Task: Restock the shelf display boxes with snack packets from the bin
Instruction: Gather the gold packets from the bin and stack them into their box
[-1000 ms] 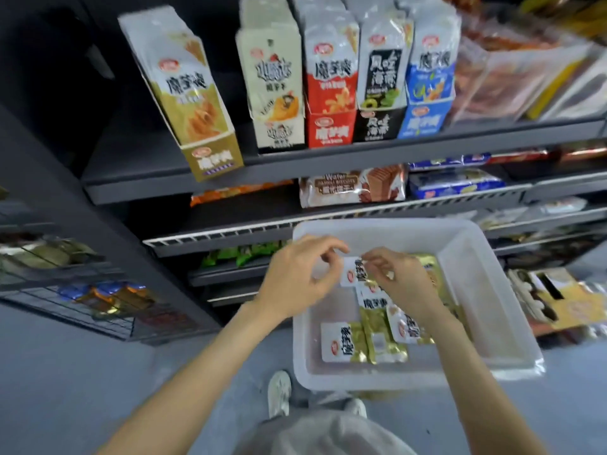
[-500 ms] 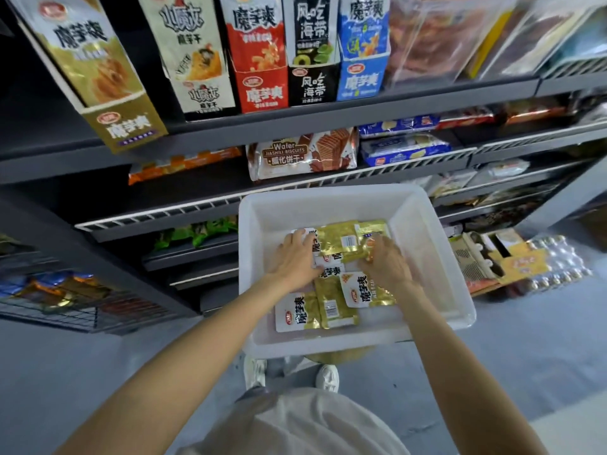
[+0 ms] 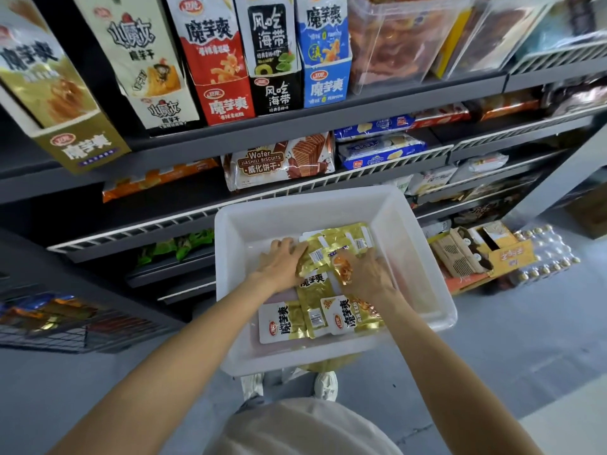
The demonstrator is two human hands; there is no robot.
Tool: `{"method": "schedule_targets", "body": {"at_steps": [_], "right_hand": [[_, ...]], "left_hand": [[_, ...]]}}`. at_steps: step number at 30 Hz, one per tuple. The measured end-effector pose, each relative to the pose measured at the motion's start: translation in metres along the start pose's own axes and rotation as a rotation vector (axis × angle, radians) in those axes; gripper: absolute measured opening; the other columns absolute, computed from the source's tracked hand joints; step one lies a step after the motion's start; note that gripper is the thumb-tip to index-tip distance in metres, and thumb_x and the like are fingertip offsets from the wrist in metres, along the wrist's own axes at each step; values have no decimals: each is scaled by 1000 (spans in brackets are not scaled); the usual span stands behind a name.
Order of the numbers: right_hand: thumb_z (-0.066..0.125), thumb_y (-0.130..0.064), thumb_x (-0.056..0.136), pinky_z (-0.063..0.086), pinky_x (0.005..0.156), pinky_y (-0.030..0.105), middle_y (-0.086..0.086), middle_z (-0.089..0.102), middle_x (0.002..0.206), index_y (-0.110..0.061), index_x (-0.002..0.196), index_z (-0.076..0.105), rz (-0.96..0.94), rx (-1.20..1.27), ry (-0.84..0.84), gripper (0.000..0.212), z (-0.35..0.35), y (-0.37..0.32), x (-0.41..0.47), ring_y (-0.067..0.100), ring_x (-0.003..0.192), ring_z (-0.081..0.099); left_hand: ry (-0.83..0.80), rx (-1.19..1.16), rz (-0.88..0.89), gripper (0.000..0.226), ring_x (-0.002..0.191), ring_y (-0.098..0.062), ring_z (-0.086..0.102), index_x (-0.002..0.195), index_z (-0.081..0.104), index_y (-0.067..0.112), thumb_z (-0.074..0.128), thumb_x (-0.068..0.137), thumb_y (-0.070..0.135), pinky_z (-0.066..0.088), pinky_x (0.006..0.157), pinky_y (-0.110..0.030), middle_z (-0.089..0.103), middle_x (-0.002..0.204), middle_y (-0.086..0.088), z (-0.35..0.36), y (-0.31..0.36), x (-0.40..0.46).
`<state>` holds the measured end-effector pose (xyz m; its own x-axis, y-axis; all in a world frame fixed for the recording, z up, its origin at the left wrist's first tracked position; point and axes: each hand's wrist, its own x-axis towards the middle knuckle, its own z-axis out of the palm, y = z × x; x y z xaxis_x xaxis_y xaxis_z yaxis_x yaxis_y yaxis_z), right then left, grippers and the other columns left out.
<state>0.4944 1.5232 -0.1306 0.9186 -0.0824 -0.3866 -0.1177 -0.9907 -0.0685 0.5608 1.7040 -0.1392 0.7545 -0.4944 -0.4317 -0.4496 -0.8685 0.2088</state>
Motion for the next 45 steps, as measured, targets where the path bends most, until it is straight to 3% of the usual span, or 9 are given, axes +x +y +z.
{"method": "schedule_targets", "body": {"at_steps": [5, 9, 15, 19, 22, 27, 35, 38, 45], "right_hand": [[77, -11, 76, 52, 71, 30, 3, 55, 85, -22, 142, 26, 83, 480, 92, 85, -11, -5, 4, 22, 75, 58], [66, -7, 85, 37, 50, 16, -6, 49, 67, -11, 90, 55, 118, 672, 148, 13, -23, 6, 4, 21, 67, 50], [53, -39, 93, 48, 92, 44, 4, 61, 114, -17, 113, 53, 24, 1107, 249, 30, -43, -4, 1, 20, 103, 59], [72, -4, 80, 52, 90, 46, 12, 66, 112, -11, 122, 47, -68, 1505, 27, 50, -69, -22, -8, 28, 102, 65], [75, 3, 73, 51, 90, 37, -1, 69, 110, -19, 125, 51, -164, 1372, -11, 61, -87, -31, -14, 17, 103, 65], [73, -9, 79, 46, 60, 17, -7, 67, 76, -20, 89, 67, -195, 894, 321, 16, -131, -53, -21, 7, 69, 63], [71, -16, 79, 41, 63, 32, -2, 66, 75, -14, 92, 70, -433, 753, 679, 13, -201, -109, -16, 17, 69, 58], [73, -20, 79, 42, 66, 27, -3, 67, 81, -13, 97, 70, -470, 798, 748, 20, -221, -127, -10, 12, 73, 58], [64, -35, 87, 42, 67, 23, -11, 65, 82, -13, 102, 68, -556, 1102, 788, 27, -258, -172, -3, 6, 72, 59]], "left_hand": [[-97, 91, -112, 84, 121, -35, 35, 149, 10, 35, 65, 84, 30, 42, 95, -44, 33, 132, -15, -10, -10, -11], [38, -96, -117, 54, 94, -26, 57, 133, 40, 17, 57, 88, 41, 43, 67, -30, 57, 110, -9, -27, -16, -21], [249, -232, -143, 36, 80, -24, 63, 128, 50, 14, 45, 93, 9, 42, 60, -31, 67, 99, -10, -34, -29, -42], [435, -423, -210, 27, 71, -21, 58, 125, 44, 12, 42, 98, 12, 38, 58, -29, 65, 93, -9, -43, -28, -50], [484, -786, -256, 28, 74, -9, 57, 116, 53, 20, 61, 91, 29, 41, 55, -23, 63, 93, -1, -54, -35, -63], [428, -1247, -148, 60, 91, -9, 59, 120, 57, 21, 83, 67, 12, 49, 65, -13, 63, 104, 2, -90, -63, -105], [1048, -1043, -177, 10, 65, -2, 58, 91, 66, 19, 72, 83, 22, 45, 55, -16, 66, 78, 6, -175, -99, -168], [1187, -795, -147, 25, 68, -15, 52, 89, 63, 5, 64, 88, 30, 40, 58, -28, 63, 78, -13, -196, -108, -183], [1567, -753, -122, 14, 69, -15, 60, 83, 57, 38, 67, 87, 30, 54, 61, -52, 59, 70, 15, -243, -126, -206]]}}
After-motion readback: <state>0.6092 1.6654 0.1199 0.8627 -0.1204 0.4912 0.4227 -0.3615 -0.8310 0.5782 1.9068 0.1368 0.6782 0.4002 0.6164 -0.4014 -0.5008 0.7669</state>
